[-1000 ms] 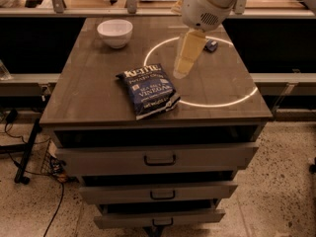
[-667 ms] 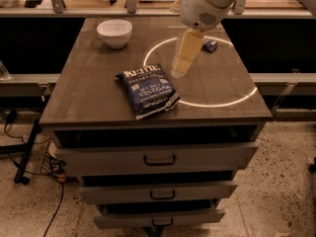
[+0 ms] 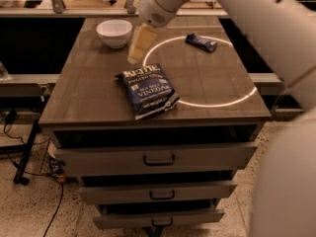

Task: Move white bowl near rxbar blueberry

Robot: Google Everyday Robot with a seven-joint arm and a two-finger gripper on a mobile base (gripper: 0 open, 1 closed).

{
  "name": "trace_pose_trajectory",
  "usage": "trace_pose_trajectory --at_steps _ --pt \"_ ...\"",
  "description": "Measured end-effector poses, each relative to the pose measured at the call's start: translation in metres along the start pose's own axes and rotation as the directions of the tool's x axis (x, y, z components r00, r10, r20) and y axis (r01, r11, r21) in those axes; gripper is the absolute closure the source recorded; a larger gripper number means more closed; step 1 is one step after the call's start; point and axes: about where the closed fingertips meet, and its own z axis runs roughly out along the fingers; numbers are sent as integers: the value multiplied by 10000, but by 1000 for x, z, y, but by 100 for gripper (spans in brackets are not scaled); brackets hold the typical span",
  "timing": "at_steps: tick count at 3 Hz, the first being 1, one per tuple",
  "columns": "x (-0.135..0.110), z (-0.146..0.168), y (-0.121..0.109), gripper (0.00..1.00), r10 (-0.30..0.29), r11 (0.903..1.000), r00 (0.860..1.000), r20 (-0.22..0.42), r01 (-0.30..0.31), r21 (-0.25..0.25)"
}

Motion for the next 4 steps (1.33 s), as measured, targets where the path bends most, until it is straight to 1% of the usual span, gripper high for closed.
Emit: trace_pose_trajectory --at_steps 1,2,3,4 --pt "-26 61 -42 0 108 9996 9974 718 -125 234" --pt "-29 96 -64 0 726 9965 9943 780 -755 354" --pt "-1 133 -82 0 1938 9797 9810 116 -1942 502" --pt "16 149 -84 0 2537 9664 9669 -279 -2522 491"
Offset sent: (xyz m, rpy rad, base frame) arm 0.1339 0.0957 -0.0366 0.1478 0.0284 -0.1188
